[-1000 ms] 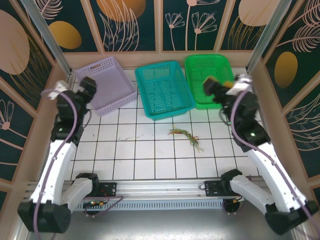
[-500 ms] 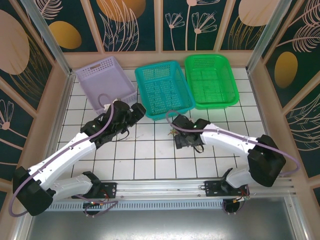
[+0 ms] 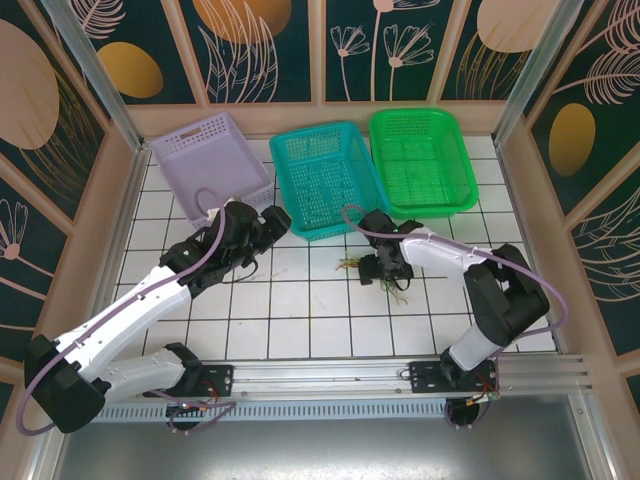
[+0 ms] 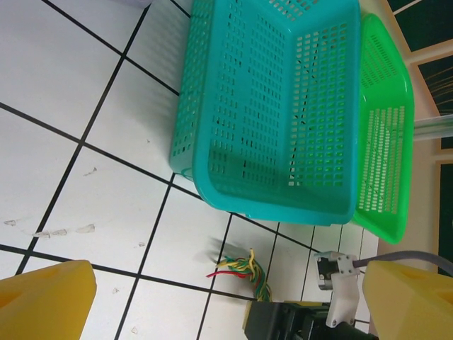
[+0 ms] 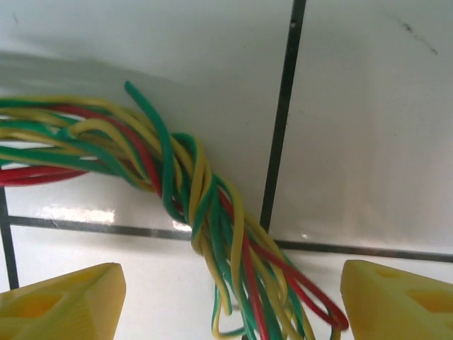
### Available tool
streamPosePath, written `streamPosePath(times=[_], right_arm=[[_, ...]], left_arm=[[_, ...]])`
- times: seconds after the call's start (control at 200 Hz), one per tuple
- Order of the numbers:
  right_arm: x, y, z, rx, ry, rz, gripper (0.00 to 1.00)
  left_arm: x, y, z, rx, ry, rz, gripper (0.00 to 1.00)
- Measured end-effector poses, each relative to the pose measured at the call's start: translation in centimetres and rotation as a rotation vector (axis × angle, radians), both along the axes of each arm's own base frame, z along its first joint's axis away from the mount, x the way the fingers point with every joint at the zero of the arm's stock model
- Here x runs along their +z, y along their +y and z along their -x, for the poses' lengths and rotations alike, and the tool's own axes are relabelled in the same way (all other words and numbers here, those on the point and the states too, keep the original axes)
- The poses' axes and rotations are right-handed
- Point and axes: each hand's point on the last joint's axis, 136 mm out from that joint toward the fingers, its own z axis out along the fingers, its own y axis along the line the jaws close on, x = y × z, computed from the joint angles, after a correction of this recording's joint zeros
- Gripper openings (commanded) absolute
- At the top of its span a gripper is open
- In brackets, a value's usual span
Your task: Untangle the cables
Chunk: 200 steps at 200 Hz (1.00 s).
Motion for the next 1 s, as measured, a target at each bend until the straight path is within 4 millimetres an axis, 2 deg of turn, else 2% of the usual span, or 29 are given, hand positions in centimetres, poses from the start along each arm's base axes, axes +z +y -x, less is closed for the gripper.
streamPosePath(times=[0.235, 0.305, 0.4, 0.44, 0.631, 0.716, 0.866, 1.001], right_arm=[[-1.7, 0.7, 0.5, 0.033, 0.051, -0.009, 0.53], [-1.7, 0.8, 0.5, 0.044, 0.048, -0.006, 0.38], [-1.6, 1.9, 0.8, 0.076, 0.038, -0.017, 0.08], [-1.6, 2.4, 0.9, 0.105, 0.028, -0.013, 0.00], [-0.2, 5.2, 2.7, 0.192, 0.005, -0.064, 0.00], [2.2, 6.5, 3.0, 0.194, -0.034, -0.144, 0.00], [7.4, 9.2, 2.0, 0.178, -0.132, -0.281, 0.00], [9.3, 11.3, 2.3, 0.183, -0.146, -0.348, 0.00]], left_arm=[[0.0, -0.1, 0.0, -0.003, 0.001, 0.002, 0.96], [0.0, -0.2, 0.1, -0.009, 0.005, 0.006, 0.96], [-0.1, -0.3, 0.2, -0.015, 0.008, 0.009, 0.96], [-0.1, -0.3, 0.2, -0.016, 0.012, 0.010, 0.96], [0.1, -1.6, 0.5, -0.035, 0.059, 0.081, 0.96], [0.0, -2.8, 1.2, -0.047, 0.106, 0.147, 0.98], [-1.1, -5.5, 2.8, -0.062, 0.229, 0.238, 0.99], [-2.2, -7.1, 3.3, -0.056, 0.313, 0.276, 0.98]])
